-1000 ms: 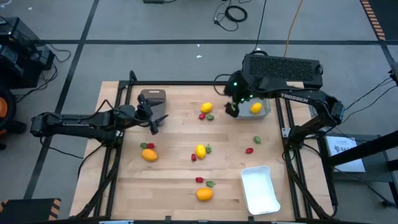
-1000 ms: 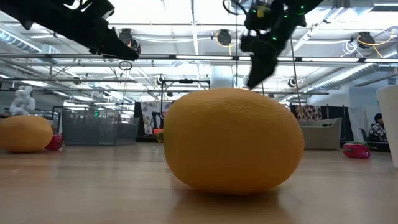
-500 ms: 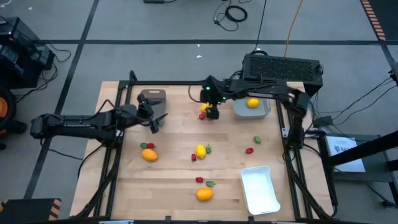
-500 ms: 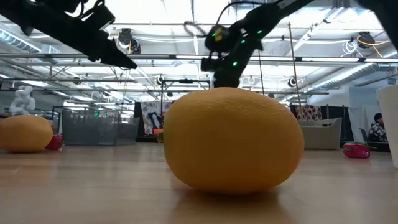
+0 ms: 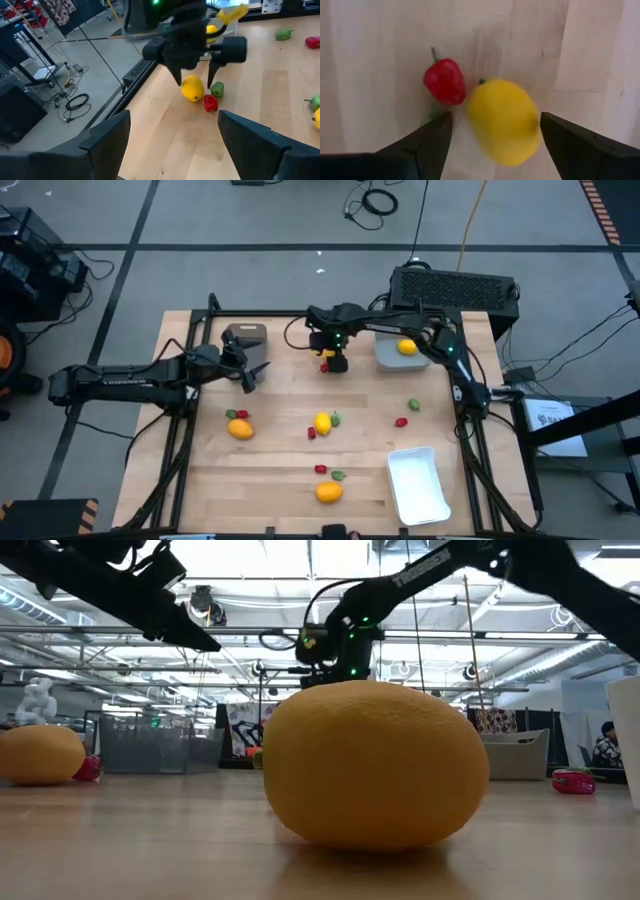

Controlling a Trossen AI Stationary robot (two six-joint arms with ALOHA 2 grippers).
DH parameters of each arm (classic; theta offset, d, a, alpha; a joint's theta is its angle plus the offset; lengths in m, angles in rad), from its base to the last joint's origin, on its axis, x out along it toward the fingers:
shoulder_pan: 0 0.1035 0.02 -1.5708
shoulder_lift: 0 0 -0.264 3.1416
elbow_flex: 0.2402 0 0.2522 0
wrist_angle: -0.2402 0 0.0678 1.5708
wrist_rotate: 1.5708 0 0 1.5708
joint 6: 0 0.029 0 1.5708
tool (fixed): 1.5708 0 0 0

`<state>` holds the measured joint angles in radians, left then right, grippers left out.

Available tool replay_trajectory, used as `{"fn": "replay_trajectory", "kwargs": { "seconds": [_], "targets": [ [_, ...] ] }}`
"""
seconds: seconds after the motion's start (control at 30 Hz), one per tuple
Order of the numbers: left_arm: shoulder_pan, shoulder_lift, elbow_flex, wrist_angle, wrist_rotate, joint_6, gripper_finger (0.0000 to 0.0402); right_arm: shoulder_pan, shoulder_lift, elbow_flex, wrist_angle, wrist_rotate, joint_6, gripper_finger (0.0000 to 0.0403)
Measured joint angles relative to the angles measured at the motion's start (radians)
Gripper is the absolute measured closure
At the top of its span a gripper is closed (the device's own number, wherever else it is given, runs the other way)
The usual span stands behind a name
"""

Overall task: Sort produce into baskets
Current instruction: Put the center top yellow lemon into the gray bin

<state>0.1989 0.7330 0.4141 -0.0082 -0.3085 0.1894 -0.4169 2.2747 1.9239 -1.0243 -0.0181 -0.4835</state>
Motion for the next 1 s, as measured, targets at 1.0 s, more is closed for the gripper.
{"fn": "replay_trajectory", "kwargs": {
  "seconds": [1.0],
  "targets": [
    [0.004, 0.000, 0.000, 0.000, 0.005, 0.000, 0.0092, -0.013, 0.062, 0.052, -0.108, 0.072, 0.033, 0.0196]
  ]
}}
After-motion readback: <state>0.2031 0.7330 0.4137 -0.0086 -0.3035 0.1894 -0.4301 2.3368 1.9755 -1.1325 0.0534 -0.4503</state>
